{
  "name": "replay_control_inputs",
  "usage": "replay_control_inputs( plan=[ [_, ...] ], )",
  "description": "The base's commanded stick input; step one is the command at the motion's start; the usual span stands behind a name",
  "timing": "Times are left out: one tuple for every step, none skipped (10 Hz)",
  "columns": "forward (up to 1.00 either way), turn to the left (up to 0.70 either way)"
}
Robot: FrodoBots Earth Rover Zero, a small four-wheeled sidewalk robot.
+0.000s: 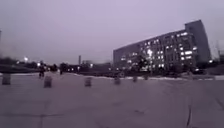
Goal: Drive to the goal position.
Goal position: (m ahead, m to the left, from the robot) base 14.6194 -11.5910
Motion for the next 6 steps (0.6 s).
replay_control_inputs(
  plan=[
    [1.0,-0.27],
    [1.0,-0.27],
    [1.0,-0.27],
    [1.0,-0.27],
    [1.0,-0.27],
    [1.0,-0.27]
  ],
)
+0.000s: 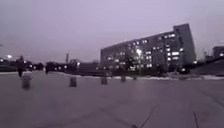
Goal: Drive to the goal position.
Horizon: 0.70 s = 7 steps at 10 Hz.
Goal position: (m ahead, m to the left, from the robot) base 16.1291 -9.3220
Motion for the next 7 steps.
replay_control_inputs(
  plan=[
    [1.0,-0.27],
    [1.0,-0.27],
    [1.0,-0.27],
    [1.0,-0.27],
    [1.0,-0.27],
    [1.0,-0.27],
    [1.0,-0.27]
  ],
)
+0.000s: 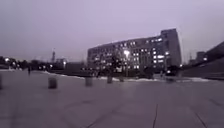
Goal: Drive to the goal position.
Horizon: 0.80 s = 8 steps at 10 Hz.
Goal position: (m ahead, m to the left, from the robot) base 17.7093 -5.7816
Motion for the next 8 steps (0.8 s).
replay_control_inputs(
  plan=[
    [1.0,-0.27],
    [1.0,-0.27],
    [1.0,-0.27],
    [1.0,-0.27],
    [1.0,-0.27],
    [1.0,-0.27],
    [1.0,-0.27],
    [1.0,-0.27]
  ],
)
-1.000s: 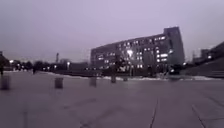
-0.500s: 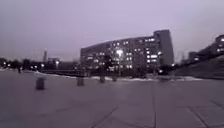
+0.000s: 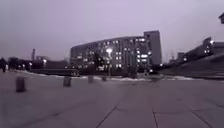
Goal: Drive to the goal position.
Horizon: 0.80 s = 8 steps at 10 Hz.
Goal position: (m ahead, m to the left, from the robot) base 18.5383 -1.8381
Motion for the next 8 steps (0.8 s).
replay_control_inputs(
  plan=[
    [1.0,-0.27],
    [1.0,-0.27],
    [1.0,-0.27],
    [1.0,-0.27],
    [1.0,-0.12],
    [1.0,0.0],
    [1.0,0.0],
    [1.0,0.0]
  ],
)
